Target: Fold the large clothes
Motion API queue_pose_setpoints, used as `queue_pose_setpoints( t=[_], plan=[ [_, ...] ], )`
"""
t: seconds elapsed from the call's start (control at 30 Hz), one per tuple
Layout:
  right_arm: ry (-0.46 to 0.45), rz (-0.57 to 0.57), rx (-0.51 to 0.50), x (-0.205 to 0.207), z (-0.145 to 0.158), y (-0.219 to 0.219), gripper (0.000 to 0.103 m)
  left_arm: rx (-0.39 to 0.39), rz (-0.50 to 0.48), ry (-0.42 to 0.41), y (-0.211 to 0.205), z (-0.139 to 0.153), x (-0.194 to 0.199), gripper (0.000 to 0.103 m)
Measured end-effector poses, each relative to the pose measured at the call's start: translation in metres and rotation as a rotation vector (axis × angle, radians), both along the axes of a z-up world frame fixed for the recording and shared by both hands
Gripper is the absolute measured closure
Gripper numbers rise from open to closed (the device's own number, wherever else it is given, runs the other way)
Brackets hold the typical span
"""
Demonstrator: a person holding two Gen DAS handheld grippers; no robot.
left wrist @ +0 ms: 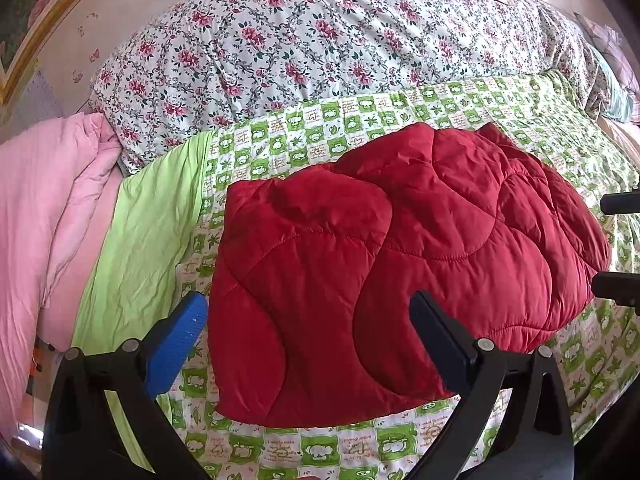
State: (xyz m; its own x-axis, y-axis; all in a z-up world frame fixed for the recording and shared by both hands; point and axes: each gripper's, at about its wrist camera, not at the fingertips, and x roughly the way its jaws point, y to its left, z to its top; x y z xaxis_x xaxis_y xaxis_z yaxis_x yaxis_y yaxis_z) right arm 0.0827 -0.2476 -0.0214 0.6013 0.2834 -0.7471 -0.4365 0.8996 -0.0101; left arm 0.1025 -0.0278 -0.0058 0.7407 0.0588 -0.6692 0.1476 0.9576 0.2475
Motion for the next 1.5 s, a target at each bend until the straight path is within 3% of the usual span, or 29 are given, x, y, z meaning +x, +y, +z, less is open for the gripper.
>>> queue_pose_setpoints(
  t=[1.5],
  plan=[
    [-0.011,0.011,-0.001,0.0057,0.0076,0.0027,0.006,-0.005,-0.003,-0.022,0.0005,0.0046,0.0056,0.002]
  ],
)
